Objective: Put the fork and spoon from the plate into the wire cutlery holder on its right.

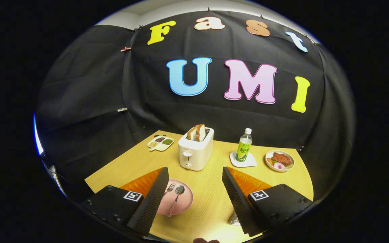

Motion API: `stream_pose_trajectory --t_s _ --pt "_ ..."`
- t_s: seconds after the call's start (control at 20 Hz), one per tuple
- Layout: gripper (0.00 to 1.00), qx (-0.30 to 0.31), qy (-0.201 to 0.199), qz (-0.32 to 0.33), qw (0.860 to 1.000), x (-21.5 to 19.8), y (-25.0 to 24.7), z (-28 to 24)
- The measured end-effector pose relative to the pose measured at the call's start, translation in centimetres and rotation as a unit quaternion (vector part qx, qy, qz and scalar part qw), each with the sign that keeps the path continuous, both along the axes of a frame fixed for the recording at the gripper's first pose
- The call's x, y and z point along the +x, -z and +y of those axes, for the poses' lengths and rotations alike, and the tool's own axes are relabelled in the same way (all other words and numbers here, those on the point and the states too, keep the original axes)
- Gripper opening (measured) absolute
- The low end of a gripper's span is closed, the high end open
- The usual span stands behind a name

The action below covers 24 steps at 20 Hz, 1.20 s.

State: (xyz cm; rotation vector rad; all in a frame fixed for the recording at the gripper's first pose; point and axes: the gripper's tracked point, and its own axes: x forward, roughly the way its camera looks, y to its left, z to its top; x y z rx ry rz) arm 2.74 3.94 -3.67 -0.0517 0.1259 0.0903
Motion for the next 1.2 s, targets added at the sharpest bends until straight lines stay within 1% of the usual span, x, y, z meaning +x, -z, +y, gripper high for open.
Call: stream_pose_trajectory --t_s 0.25,0.45,0.65,0.9,0.95,1.0,1.1,1.15,1.2 --pt "0.99 -0.019 -0.031 0.062 0.997 2.2 3.7 2.9" --pt "0.99 -0.029 -0.049 0.127 0.990 3.9 8.3 4.7" --pt "0.99 -0.048 -0.065 0.214 0.973 5.2 14.3 6.2" --pt "0.99 -0.088 -0.084 0.289 0.950 6.5 20.0 7.3" --pt "0.98 -0.089 -0.086 0.304 0.945 6.5 21.0 7.7" --pt "0.92 -0.088 -0.086 0.316 0.941 6.7 21.7 7.8" --pt "0.89 -0.098 -0.084 0.338 0.932 7.0 22.9 7.9" --pt "0.88 -0.101 -0.085 0.347 0.928 7.2 23.6 7.9" --pt "0.83 -0.103 -0.084 0.358 0.924 7.4 24.2 7.9"
